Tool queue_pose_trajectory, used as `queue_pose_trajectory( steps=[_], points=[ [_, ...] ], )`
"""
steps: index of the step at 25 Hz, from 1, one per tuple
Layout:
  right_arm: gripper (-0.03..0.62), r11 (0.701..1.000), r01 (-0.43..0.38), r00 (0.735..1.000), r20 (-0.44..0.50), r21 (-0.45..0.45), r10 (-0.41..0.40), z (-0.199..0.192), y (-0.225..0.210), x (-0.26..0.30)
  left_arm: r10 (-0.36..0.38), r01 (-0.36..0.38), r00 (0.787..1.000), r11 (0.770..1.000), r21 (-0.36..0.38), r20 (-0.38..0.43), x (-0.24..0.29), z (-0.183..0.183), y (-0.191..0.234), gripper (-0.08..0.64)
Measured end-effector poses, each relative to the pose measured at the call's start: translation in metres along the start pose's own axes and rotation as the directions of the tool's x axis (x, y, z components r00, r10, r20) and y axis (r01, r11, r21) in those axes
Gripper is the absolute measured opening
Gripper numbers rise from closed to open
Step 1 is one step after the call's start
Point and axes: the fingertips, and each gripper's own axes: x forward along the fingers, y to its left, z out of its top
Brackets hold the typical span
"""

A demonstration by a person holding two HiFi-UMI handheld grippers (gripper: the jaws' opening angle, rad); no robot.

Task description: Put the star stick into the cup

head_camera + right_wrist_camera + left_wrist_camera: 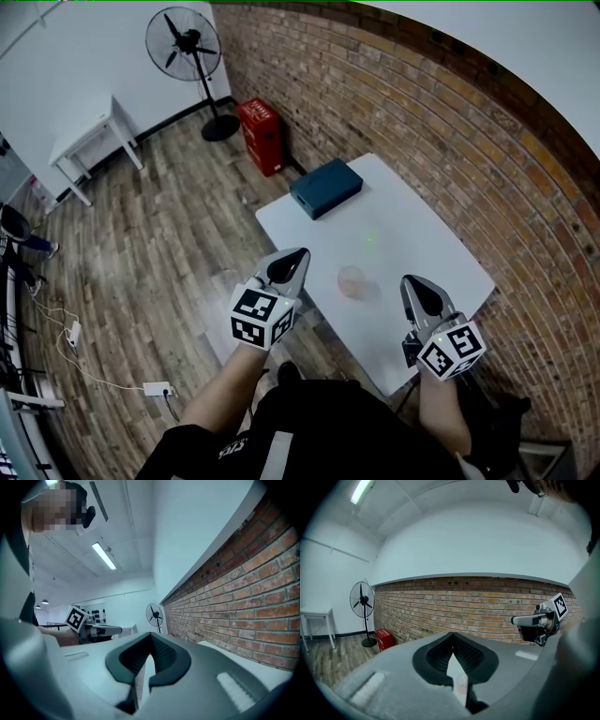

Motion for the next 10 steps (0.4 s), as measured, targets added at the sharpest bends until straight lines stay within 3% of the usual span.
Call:
queue_pose_trajectory(
  steps=[10],
  points=[
    [-0.003,0.999,-0.004,1.0,-0.005,0.038,0.004,-0.006,-0.01,0.0,-0.001,0.001,1.0,1.0,-0.013,-0.002,0.009,-0.001,0.001,0.006]
  ],
)
